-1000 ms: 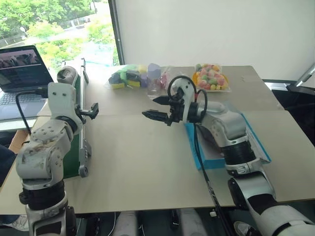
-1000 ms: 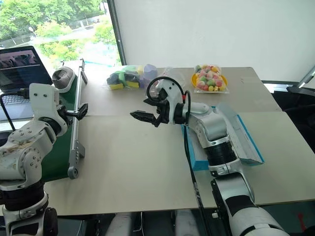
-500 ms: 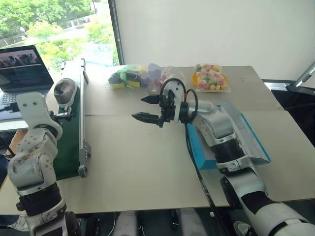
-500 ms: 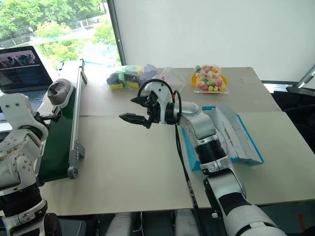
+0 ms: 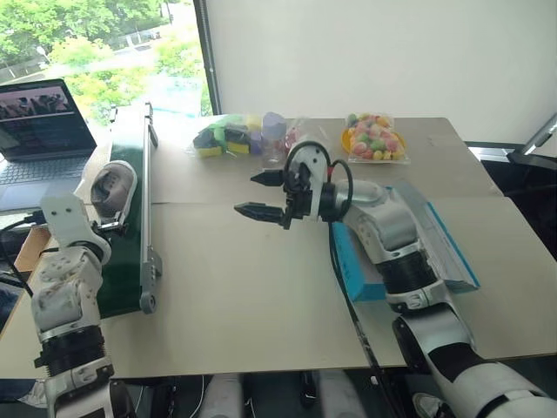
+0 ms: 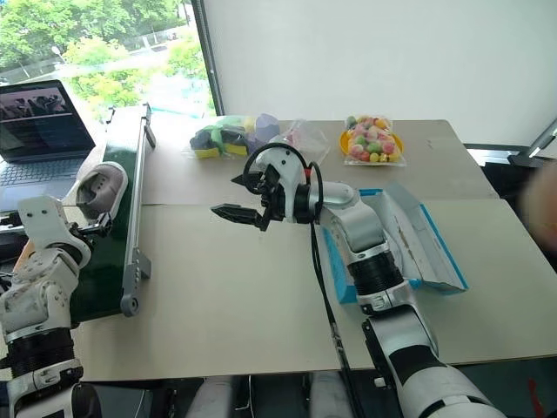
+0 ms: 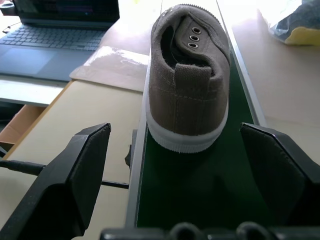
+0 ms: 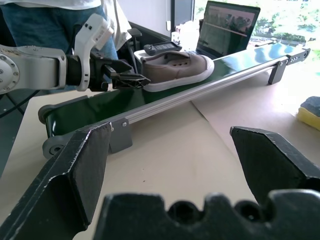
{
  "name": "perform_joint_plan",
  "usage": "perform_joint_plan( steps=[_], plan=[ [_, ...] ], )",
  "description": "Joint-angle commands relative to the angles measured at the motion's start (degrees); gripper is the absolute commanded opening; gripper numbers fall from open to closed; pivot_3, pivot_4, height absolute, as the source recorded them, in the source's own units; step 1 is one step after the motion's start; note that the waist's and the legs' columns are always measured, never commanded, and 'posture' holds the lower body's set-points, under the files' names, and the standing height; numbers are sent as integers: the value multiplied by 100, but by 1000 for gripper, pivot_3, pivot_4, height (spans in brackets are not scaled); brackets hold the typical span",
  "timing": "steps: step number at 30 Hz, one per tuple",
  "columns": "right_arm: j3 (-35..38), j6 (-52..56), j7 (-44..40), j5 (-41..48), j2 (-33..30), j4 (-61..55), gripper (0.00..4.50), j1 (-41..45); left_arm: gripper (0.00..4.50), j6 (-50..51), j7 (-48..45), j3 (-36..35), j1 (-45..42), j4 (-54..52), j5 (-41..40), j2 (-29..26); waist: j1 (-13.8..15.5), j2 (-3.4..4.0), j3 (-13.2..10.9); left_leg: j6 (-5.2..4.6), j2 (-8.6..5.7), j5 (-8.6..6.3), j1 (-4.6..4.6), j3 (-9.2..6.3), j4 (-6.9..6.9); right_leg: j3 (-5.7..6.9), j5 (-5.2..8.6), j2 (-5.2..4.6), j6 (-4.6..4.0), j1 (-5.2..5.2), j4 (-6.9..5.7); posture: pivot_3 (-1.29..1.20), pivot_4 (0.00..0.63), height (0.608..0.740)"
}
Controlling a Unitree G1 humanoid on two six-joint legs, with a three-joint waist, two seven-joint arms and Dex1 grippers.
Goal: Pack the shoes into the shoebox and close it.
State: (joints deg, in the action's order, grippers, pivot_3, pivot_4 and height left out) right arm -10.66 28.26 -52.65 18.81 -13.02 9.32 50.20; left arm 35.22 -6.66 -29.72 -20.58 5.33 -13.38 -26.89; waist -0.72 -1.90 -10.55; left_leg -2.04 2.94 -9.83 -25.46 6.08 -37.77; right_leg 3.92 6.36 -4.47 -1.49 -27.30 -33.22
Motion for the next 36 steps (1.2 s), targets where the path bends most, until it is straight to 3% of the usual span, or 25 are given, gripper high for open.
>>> perform_joint_plan(
  steps=[1,5,8,10,12,17,21,25,31,36],
  plan=[
    [118,137,69,106,-73,-434,4500,-38,4438,-317,-242,206,-33,256,45,-156,0,0,0,0,0,0,0,1,0,0,0,0,0,0,0,0,150,738],
    [133,241,119,129,-120,-575,4500,-65,4438,-331,-344,312,-6,352,-4,-176,2,-1,1,0,0,0,-4,6,1,0,0,-4,0,-5,0,0,150,738],
    [113,277,146,106,-166,-625,4500,-43,3717,-293,-356,309,22,432,-43,-173,4,-1,1,0,1,0,-3,7,1,0,-1,-5,0,-6,0,0,150,738],
    [115,285,166,100,-184,-620,4500,-10,2975,-278,-318,267,21,401,-88,-152,8,0,2,0,2,0,-3,8,1,1,-1,-5,-1,-7,0,0,150,738],
    [120,306,186,113,-202,-646,4500,2,2668,-231,-281,259,28,330,-99,-159,10,1,2,1,3,-1,-1,8,3,2,-1,-5,-1,-6,-1,0,150,738],
    [120,404,197,159,-223,-691,4500,-21,2595,-301,-228,426,-102,-233,-71,-174,8,0,2,1,12,-1,-3,8,3,12,-1,-3,-1,-8,0,0,150,738],
    [739,1054,599,750,61,-579,4500,144,2595,-325,-488,794,-305,-966,-251,-93,14,-1,2,1,12,-1,-19,9,3,15,-2,-4,-2,-23,1,0,150,738],
    [1764,2267,1623,1513,442,-117,4500,451,2595,127,-652,1407,-614,-1915,-682,336,44,-3,3,1,5,0,-34,12,2,11,-9,-12,-7,-33,1,0,150,738],
    [2977,2944,2849,2288,826,336,4500,792,2595,689,-404,1968,-994,-2475,-1014,1064,-5,-4,4,-11,-3,-3,-43,27,2,7,-30,-15,31,-35,9,0,150,738],
    [3260,3133,3274,2558,897,351,4500,832,2595,974,-279,2315,-1216,-2681,-1124,1520,-19,-4,4,-53,-3,22,-46,34,2,4,-28,8,32,-35,7,0,150,738]
  ],
)
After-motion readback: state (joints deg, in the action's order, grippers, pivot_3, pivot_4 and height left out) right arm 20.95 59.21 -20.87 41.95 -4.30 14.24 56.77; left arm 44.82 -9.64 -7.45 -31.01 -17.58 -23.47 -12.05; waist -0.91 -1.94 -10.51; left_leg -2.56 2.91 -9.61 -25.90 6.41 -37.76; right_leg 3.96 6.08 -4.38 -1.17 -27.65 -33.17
